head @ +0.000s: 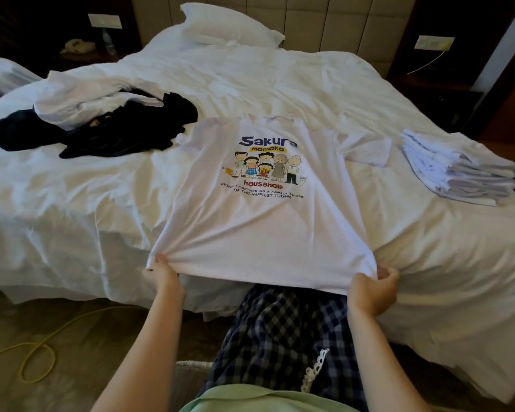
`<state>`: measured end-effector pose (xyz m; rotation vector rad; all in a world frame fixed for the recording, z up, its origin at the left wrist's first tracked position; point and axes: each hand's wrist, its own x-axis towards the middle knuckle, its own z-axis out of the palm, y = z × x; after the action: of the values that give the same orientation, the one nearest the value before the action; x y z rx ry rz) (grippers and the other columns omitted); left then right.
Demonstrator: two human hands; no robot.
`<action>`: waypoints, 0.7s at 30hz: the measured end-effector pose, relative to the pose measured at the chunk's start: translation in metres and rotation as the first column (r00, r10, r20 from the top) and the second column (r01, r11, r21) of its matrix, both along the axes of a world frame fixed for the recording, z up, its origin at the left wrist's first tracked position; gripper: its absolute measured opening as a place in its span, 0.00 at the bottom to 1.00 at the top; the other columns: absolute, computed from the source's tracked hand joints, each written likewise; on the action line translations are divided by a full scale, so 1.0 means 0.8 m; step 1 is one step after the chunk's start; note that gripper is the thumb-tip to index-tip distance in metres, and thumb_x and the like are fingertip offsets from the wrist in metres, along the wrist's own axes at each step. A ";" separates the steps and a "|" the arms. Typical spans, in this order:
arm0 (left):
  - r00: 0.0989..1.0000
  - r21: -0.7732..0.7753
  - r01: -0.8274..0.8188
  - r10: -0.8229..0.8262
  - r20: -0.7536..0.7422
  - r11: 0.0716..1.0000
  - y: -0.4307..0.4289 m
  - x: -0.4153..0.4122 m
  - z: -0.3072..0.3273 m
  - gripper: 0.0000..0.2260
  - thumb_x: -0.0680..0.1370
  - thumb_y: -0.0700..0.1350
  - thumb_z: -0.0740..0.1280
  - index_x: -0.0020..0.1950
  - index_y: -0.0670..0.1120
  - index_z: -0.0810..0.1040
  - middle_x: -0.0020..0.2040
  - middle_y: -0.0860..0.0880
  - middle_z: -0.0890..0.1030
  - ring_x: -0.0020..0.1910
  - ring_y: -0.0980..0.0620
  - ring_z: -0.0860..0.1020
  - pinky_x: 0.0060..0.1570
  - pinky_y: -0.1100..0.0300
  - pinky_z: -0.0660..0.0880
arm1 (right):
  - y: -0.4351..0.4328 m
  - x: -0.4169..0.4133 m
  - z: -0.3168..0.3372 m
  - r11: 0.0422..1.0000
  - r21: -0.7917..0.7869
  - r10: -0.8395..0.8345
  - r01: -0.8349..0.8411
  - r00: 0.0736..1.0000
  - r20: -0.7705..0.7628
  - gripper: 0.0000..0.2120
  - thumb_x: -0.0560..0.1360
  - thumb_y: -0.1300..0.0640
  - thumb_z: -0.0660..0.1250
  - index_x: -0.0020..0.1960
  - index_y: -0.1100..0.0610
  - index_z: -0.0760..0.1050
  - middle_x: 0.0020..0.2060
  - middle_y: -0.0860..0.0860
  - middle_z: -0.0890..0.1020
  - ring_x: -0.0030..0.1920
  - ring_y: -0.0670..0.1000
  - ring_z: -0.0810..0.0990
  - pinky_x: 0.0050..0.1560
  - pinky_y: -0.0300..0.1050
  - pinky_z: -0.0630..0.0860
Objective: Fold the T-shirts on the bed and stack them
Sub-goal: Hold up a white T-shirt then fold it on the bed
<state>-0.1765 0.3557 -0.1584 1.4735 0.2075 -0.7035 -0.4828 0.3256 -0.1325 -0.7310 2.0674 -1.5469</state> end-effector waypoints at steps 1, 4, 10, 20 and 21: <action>0.999 0.044 -0.019 0.017 0.032 0.999 -0.001 0.002 0.001 0.19 0.80 0.48 0.60 0.70 0.42 0.65 0.64 0.44 0.72 0.61 0.44 0.74 0.58 0.52 0.74 | 0.000 0.002 0.001 1.000 -0.003 0.003 -0.003 0.998 -0.056 0.21 0.66 0.73 0.59 0.57 0.61 0.73 0.56 0.59 0.77 0.54 0.62 0.75 0.45 0.50 0.69; 0.999 0.113 -0.004 -0.001 0.044 0.994 -0.001 0.002 0.000 0.19 0.79 0.46 0.62 0.69 0.42 0.65 0.66 0.42 0.71 0.62 0.43 0.73 0.60 0.51 0.73 | 0.002 0.010 -0.009 0.988 0.101 0.136 -0.119 0.971 -0.194 0.19 0.67 0.73 0.60 0.54 0.60 0.74 0.57 0.60 0.73 0.54 0.64 0.73 0.42 0.52 0.68; 0.983 0.187 -0.014 -0.021 0.180 0.982 0.000 0.009 0.002 0.15 0.77 0.36 0.62 0.64 0.41 0.69 0.63 0.41 0.73 0.60 0.42 0.74 0.56 0.57 0.71 | 0.004 0.012 -0.019 0.975 0.200 0.144 -0.097 0.961 -0.236 0.21 0.66 0.72 0.63 0.57 0.61 0.72 0.59 0.62 0.72 0.58 0.65 0.70 0.52 0.56 0.68; 0.760 0.350 0.157 -0.339 0.554 0.923 -0.049 0.043 0.065 0.17 0.73 0.33 0.61 0.61 0.42 0.70 0.64 0.39 0.70 0.64 0.39 0.69 0.65 0.48 0.66 | -0.048 0.074 0.035 0.907 0.141 0.414 -0.397 0.782 -0.466 0.22 0.67 0.72 0.62 0.60 0.60 0.71 0.61 0.57 0.71 0.62 0.61 0.67 0.59 0.53 0.62; 0.745 0.338 0.194 -0.362 0.560 0.921 -0.059 0.050 0.071 0.17 0.73 0.34 0.61 0.61 0.42 0.71 0.63 0.40 0.71 0.62 0.39 0.71 0.63 0.49 0.68 | -0.057 0.083 0.041 0.885 0.146 0.456 -0.442 0.760 -0.463 0.21 0.68 0.71 0.61 0.60 0.60 0.71 0.61 0.57 0.71 0.62 0.60 0.67 0.57 0.52 0.63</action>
<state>-0.1366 0.3087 -0.1016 1.9384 -0.4602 -0.4006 -0.4168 0.2798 -0.0998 -1.6140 2.0101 -1.1273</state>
